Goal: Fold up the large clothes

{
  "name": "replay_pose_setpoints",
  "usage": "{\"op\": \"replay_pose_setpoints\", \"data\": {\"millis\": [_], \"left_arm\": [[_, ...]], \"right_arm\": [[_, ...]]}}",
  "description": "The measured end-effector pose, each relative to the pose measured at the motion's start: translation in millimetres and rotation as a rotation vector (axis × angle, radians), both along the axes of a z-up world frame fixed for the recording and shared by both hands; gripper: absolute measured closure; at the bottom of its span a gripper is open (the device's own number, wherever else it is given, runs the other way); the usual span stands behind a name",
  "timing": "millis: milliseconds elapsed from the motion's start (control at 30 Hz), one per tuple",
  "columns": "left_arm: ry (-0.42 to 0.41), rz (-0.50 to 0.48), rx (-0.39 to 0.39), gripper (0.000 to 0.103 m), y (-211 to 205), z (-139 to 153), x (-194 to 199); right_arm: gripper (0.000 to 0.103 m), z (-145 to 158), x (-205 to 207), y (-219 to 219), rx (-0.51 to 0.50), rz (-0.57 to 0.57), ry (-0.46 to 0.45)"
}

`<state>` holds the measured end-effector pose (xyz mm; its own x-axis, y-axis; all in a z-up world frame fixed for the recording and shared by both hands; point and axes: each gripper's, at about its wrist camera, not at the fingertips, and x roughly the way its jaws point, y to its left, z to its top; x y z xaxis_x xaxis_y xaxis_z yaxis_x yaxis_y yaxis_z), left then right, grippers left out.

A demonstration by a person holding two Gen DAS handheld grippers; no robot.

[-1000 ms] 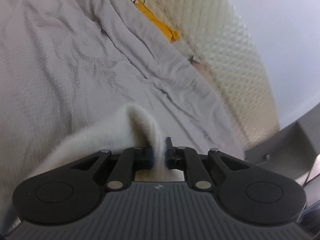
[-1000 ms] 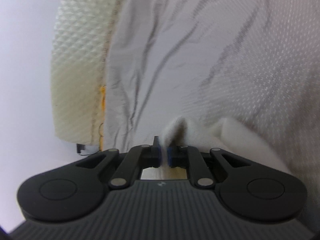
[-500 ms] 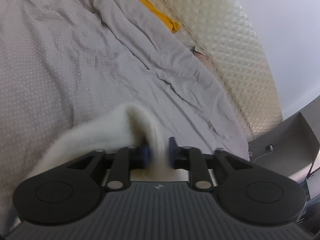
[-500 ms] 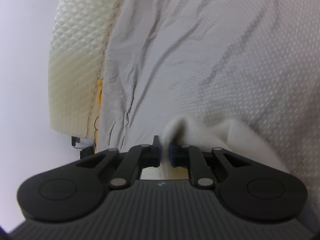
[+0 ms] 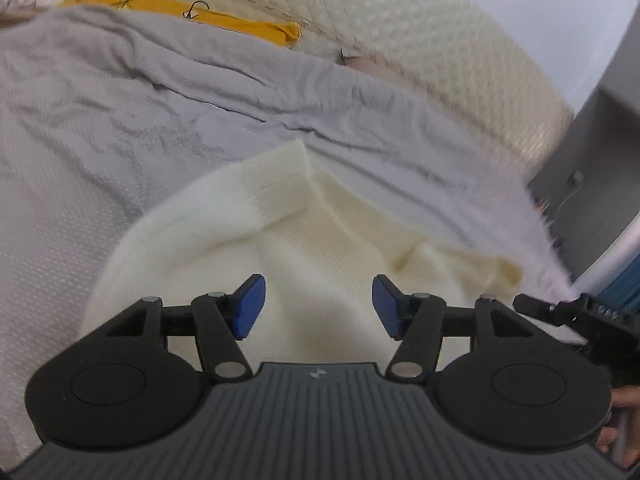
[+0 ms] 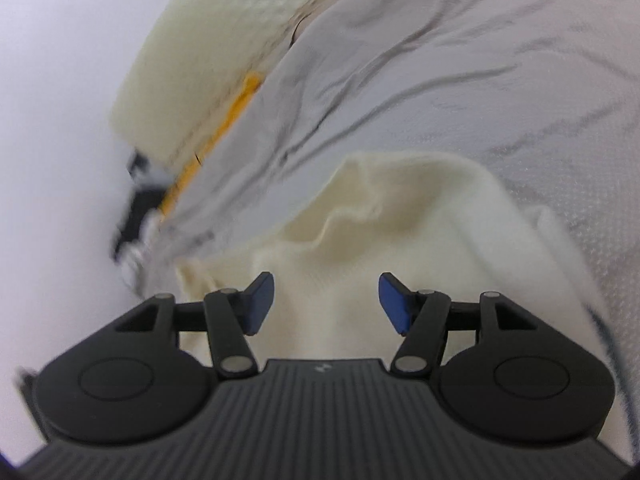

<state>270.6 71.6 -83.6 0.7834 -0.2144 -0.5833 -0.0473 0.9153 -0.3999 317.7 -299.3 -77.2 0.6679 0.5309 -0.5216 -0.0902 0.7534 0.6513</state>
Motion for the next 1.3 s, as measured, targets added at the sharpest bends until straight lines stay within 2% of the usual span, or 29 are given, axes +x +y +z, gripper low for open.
{"op": "replay_pose_setpoints", "data": {"millis": [133,300,433,600,833,1000,1300], "left_arm": [[0.0,0.02,0.154,0.038,-10,-6,6],[0.042,0.096,0.25,0.038,-6,-19,27],[0.063,0.122,0.235,0.038,4,-26,45],[0.088,0.136,0.214,0.038,14,-38,59],[0.099,0.135,0.248,0.038,8,-46,65],[0.081,0.15,0.227,0.039,5,-35,51],[0.006,0.063,0.248,0.039,-27,1,-14]], "right_arm": [[0.042,2,1,22,-0.246,0.007,-0.063],[0.044,-10,12,21,-0.411,-0.071,-0.076],[0.045,-24,29,19,-0.407,-0.072,-0.065],[0.045,-36,46,28,-0.459,-0.062,-0.071],[0.045,-38,47,35,-0.489,-0.051,-0.07],[0.045,-32,41,37,-0.5,-0.056,-0.086],[0.044,6,-14,30,-0.417,-0.066,-0.139]]}}
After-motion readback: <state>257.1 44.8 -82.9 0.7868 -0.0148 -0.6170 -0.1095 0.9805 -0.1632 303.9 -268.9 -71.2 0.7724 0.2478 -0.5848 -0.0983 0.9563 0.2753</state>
